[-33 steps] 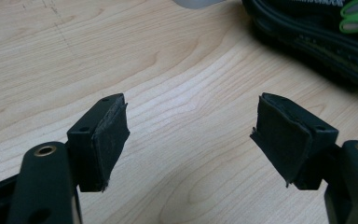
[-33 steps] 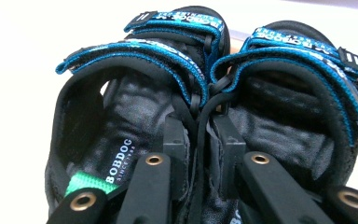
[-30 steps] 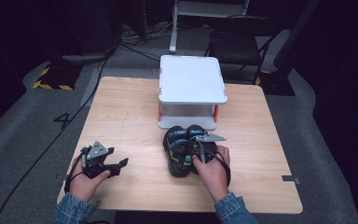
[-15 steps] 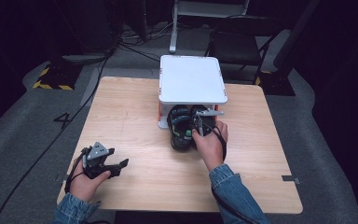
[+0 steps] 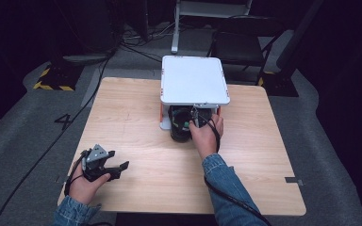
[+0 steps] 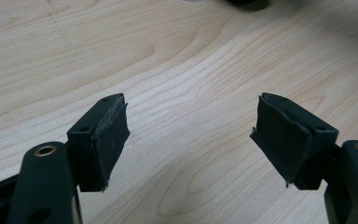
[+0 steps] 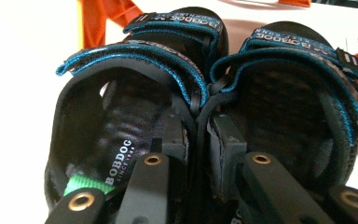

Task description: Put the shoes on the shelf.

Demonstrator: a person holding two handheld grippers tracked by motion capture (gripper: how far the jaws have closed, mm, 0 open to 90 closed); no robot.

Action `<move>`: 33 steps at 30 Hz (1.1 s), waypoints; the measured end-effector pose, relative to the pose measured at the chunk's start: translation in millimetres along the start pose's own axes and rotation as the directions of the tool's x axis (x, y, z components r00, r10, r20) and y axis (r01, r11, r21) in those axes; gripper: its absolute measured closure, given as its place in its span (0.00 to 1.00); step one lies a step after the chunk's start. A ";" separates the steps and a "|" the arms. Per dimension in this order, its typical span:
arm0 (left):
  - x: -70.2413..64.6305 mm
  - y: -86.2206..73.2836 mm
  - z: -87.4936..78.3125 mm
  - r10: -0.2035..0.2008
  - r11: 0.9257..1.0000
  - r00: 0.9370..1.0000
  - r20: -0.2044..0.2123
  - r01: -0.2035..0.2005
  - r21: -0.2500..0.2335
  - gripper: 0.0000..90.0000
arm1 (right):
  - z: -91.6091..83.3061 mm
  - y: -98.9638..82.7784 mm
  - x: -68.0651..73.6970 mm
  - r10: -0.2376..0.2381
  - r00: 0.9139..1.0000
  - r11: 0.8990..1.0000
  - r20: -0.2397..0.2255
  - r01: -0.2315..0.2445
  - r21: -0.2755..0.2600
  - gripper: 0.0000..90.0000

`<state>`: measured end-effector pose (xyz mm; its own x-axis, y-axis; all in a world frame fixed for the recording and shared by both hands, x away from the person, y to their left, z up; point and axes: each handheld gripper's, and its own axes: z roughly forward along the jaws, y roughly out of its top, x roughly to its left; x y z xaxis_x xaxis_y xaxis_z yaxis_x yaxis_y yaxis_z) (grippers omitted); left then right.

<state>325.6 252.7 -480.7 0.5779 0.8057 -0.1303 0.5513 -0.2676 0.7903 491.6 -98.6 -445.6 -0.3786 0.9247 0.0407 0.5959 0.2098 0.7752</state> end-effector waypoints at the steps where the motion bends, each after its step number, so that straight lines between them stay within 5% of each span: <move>1: 0.7 -0.1 -0.7 -0.003 1.000 1.000 0.000 0.003 -0.001 0.29 | 3.0 -0.6 -0.9 -0.003 1.000 1.000 0.010 0.003 -0.003 0.87; 18: -1.5 1.8 0.3 0.000 1.000 1.000 0.011 0.000 -0.010 0.29 | 14.1 4.5 -5.2 -0.008 0.997 0.996 0.071 0.013 -0.084 0.85; 26: -2.0 2.0 0.3 0.003 1.000 1.000 0.012 -0.003 -0.010 0.29 | 13.5 0.6 -10.2 -0.040 0.999 0.991 0.031 0.043 -0.124 0.80; 28: -1.9 2.1 0.5 0.008 1.000 1.000 0.011 -0.007 -0.006 0.29 | 8.7 -1.6 -13.3 -0.026 1.000 0.981 0.009 0.027 -0.194 0.70; 33: -2.8 1.9 1.7 0.004 1.000 1.000 0.015 -0.004 -0.003 0.29 | -4.9 1.1 -12.8 -0.042 0.999 0.973 0.003 0.041 -0.226 0.65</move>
<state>326.1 249.1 -479.8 0.5891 0.7965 -0.1361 0.5469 -0.2690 0.7928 493.6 -111.8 -442.2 -0.4007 0.9162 0.0064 0.4047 0.1707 0.8984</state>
